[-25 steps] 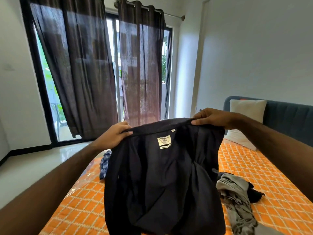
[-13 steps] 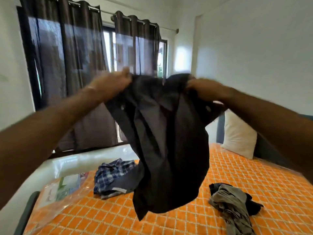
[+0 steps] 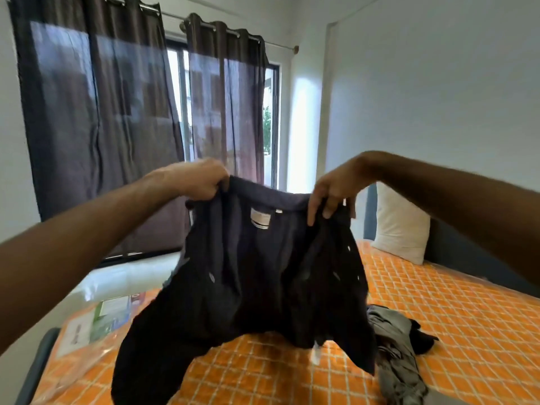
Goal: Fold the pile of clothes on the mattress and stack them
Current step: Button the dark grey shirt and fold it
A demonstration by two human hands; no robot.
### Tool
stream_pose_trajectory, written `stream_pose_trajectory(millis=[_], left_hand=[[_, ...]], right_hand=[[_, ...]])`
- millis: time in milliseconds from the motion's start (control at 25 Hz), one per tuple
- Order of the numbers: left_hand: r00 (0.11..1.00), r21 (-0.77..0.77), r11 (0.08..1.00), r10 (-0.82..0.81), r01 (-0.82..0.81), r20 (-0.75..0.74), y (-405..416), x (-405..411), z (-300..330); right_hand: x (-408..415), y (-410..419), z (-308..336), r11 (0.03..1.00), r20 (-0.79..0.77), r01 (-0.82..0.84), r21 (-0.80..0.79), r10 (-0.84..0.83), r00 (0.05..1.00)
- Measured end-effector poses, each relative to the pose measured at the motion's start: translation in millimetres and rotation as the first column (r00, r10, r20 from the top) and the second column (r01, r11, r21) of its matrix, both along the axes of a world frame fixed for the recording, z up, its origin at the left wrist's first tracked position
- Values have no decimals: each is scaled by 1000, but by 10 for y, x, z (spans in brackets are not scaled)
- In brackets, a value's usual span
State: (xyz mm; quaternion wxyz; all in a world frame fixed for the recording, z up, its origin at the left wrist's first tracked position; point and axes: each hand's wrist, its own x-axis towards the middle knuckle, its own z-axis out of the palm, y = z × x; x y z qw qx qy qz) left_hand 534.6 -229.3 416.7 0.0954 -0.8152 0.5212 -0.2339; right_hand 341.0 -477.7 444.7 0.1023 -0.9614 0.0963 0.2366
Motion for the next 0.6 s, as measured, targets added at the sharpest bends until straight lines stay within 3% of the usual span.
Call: stream_pose_trajectory(millis=[80, 120, 200, 240, 320, 360, 400, 440, 480, 520, 560, 600], left_hand=[[971, 28, 999, 22, -16, -239, 41, -26, -112], [909, 0, 1000, 15, -16, -417, 100, -46, -110], [648, -55, 998, -33, -13, -761, 245, -130, -75], [592, -54, 998, -66, 37, -803, 312, -179, -52], [817, 32, 975, -168, 222, -552, 344, -206, -41], [921, 125, 956, -214, 266, -325, 325, -214, -63], [965, 216, 942, -240, 258, -106, 310, -233, -104], [966, 279, 938, -242, 207, 97, 300, -235, -156], [927, 297, 937, -268, 186, 263, 288, -201, -211], [872, 288, 933, -316, 215, 374, 286, -185, -263], [829, 239, 931, -356, 276, 432, 296, -164, -287], [823, 166, 932, -361, 321, 438, 310, -141, -290]], right_hand=[[3, -54, -107, 980, 73, 27, 195, -42, 996], [-30, -100, -146, 962, 81, 28, 271, -51, 995], [-78, -187, -130, 947, 102, -52, 318, 20, 995], [-84, -185, -110, 961, 158, -116, 252, 78, 984], [-52, -87, -85, 973, 291, -226, -36, 227, 930], [-41, -12, -116, 938, 309, -272, -216, 329, 892], [-31, 57, -174, 847, 299, -310, -433, 459, 836], [-22, 136, -248, 674, 274, -311, -671, 614, 740], [-25, 200, -341, 441, 233, -248, -863, 781, 579], [-51, 277, -436, 261, 172, -157, -953, 887, 427], [-62, 370, -514, 169, 125, -126, -977, 946, 300], [-67, 474, -573, 141, 100, -186, -973, 972, 211]])
